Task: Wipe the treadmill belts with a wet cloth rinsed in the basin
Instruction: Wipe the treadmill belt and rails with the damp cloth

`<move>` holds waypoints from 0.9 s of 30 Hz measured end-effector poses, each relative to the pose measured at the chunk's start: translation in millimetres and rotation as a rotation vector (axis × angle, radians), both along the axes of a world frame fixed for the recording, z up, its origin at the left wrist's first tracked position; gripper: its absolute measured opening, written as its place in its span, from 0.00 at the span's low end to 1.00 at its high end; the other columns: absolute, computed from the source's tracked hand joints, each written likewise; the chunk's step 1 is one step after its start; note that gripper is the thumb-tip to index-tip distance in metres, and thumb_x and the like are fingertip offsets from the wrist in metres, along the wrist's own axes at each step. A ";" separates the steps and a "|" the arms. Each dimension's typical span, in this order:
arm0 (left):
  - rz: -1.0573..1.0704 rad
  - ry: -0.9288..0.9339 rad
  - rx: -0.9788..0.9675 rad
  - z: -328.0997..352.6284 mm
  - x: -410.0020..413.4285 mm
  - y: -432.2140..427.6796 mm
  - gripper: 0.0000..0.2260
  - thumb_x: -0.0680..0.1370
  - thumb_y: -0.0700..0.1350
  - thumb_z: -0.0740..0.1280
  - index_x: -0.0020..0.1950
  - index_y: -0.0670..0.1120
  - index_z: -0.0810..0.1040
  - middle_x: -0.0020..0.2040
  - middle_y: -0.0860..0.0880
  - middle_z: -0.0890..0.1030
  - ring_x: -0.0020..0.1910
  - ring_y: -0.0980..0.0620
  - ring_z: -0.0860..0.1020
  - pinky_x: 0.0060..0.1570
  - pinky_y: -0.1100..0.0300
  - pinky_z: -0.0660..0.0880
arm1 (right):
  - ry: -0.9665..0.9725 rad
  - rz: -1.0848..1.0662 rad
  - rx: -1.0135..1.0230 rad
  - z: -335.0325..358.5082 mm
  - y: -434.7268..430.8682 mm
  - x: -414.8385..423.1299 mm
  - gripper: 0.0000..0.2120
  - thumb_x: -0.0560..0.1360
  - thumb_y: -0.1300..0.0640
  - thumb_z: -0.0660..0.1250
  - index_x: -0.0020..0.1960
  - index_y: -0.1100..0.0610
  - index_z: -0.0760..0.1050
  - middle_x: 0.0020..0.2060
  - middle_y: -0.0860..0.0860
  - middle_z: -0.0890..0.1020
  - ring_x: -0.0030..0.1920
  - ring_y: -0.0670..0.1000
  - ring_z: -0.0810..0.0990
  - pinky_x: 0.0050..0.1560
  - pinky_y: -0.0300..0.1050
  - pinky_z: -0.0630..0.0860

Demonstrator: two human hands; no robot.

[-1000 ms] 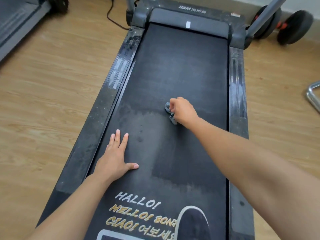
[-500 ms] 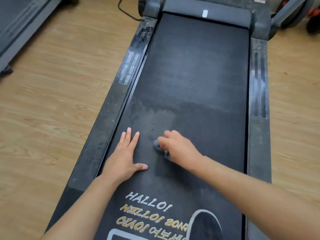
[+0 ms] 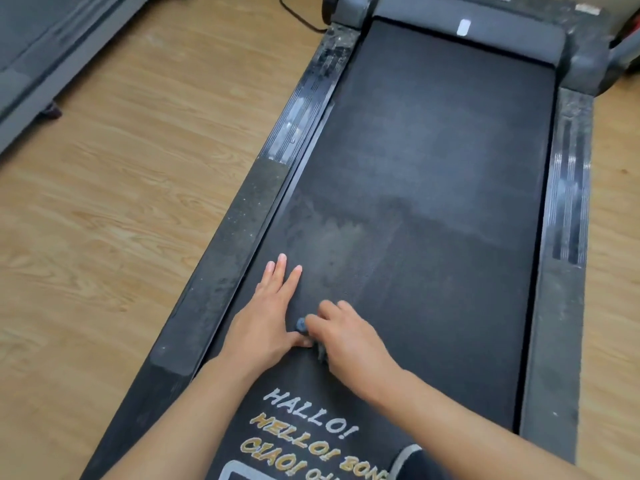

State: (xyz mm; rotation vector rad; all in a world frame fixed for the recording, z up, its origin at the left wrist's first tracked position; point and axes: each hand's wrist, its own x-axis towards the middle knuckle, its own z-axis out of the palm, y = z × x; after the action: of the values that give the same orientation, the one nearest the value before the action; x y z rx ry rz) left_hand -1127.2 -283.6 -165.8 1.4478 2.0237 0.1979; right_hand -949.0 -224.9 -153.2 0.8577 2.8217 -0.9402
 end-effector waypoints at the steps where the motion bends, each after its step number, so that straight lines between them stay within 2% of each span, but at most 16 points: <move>1: -0.009 -0.015 0.007 2.0 -3.1 -1.7 0.57 0.70 0.59 0.81 0.86 0.62 0.43 0.81 0.66 0.28 0.80 0.65 0.31 0.76 0.60 0.65 | -0.022 0.038 0.003 2.1 7.0 0.0 0.12 0.74 0.62 0.70 0.53 0.49 0.73 0.49 0.49 0.72 0.47 0.53 0.69 0.38 0.49 0.68; 3: -0.049 -0.034 0.006 7.5 -8.2 -7.0 0.57 0.69 0.59 0.82 0.86 0.62 0.45 0.81 0.68 0.29 0.79 0.68 0.31 0.74 0.63 0.64 | -0.055 0.051 0.095 1.0 44.0 -2.6 0.11 0.73 0.60 0.71 0.51 0.50 0.72 0.50 0.49 0.72 0.47 0.55 0.70 0.38 0.52 0.74; 5: -0.070 -0.014 0.028 13.0 -10.6 -15.8 0.55 0.70 0.60 0.81 0.86 0.61 0.45 0.82 0.67 0.31 0.79 0.69 0.31 0.75 0.66 0.57 | -0.078 -0.105 0.213 -3.7 106.8 -8.3 0.10 0.73 0.62 0.69 0.49 0.51 0.72 0.49 0.50 0.73 0.47 0.58 0.72 0.39 0.54 0.76; 8: -0.033 0.038 0.076 12.0 -10.1 -37.4 0.53 0.73 0.63 0.78 0.86 0.59 0.45 0.83 0.67 0.35 0.79 0.70 0.33 0.77 0.68 0.50 | -0.143 -0.353 0.268 -2.0 193.4 -20.2 0.10 0.72 0.66 0.65 0.45 0.51 0.71 0.46 0.51 0.72 0.47 0.62 0.76 0.41 0.52 0.75; 11: 0.037 0.022 0.110 5.7 -3.7 -51.6 0.52 0.74 0.62 0.77 0.86 0.61 0.43 0.83 0.68 0.36 0.80 0.69 0.35 0.81 0.64 0.48 | -0.155 -0.389 0.313 -0.5 197.4 -31.7 0.10 0.72 0.67 0.64 0.47 0.53 0.72 0.46 0.53 0.73 0.46 0.64 0.75 0.40 0.52 0.72; 13: 0.063 0.022 0.111 1.9 0.7 -51.1 0.54 0.74 0.59 0.78 0.85 0.62 0.40 0.83 0.67 0.36 0.81 0.68 0.35 0.82 0.63 0.47 | -0.107 -0.305 0.318 -6.1 146.8 -31.0 0.12 0.72 0.67 0.65 0.51 0.53 0.74 0.48 0.54 0.73 0.46 0.63 0.74 0.40 0.51 0.71; 15: 0.104 -0.005 0.105 -1.2 1.8 -48.1 0.57 0.72 0.56 0.80 0.85 0.61 0.39 0.83 0.66 0.37 0.81 0.68 0.36 0.81 0.65 0.46 | -0.061 -0.090 0.233 -5.3 71.5 -25.1 0.17 0.72 0.66 0.66 0.56 0.50 0.75 0.51 0.52 0.73 0.48 0.60 0.73 0.41 0.53 0.74; 18: 0.129 -0.076 0.081 -3.5 -1.2 -46.3 0.58 0.73 0.51 0.81 0.85 0.59 0.37 0.83 0.68 0.37 0.80 0.71 0.36 0.79 0.66 0.51 | -0.078 0.224 0.067 4.2 -9.8 -11.7 0.16 0.76 0.62 0.65 0.61 0.48 0.71 0.54 0.52 0.73 0.52 0.57 0.72 0.41 0.53 0.74; 21: 0.137 -0.085 0.046 0.2 -1.4 -44.5 0.59 0.74 0.52 0.80 0.85 0.58 0.36 0.83 0.68 0.36 0.79 0.71 0.35 0.80 0.66 0.49 | -0.026 0.284 0.109 4.0 10.9 -13.0 0.18 0.70 0.59 0.72 0.53 0.45 0.68 0.49 0.50 0.74 0.47 0.56 0.75 0.37 0.50 0.73; 23: 0.153 -0.075 0.035 3.5 0.1 -44.0 0.59 0.73 0.53 0.81 0.85 0.59 0.35 0.82 0.69 0.36 0.79 0.71 0.35 0.80 0.66 0.50 | -0.026 0.169 0.215 -3.5 60.8 -25.2 0.16 0.69 0.60 0.72 0.51 0.47 0.72 0.48 0.50 0.75 0.47 0.57 0.76 0.37 0.50 0.75; 27: 0.183 -0.085 0.013 9.5 2.9 -43.6 0.59 0.75 0.52 0.80 0.84 0.62 0.33 0.81 0.71 0.35 0.79 0.72 0.35 0.79 0.63 0.57 | -0.081 -0.331 0.257 -2.9 178.8 -56.1 0.11 0.71 0.67 0.65 0.48 0.53 0.73 0.48 0.53 0.75 0.50 0.62 0.75 0.41 0.53 0.76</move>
State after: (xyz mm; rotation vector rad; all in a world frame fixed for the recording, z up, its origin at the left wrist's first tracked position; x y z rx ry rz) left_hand -1124.3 -327.3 -156.3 1.2402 2.0880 0.3441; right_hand -1005.1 -46.1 -156.1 1.3918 2.8205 -0.5527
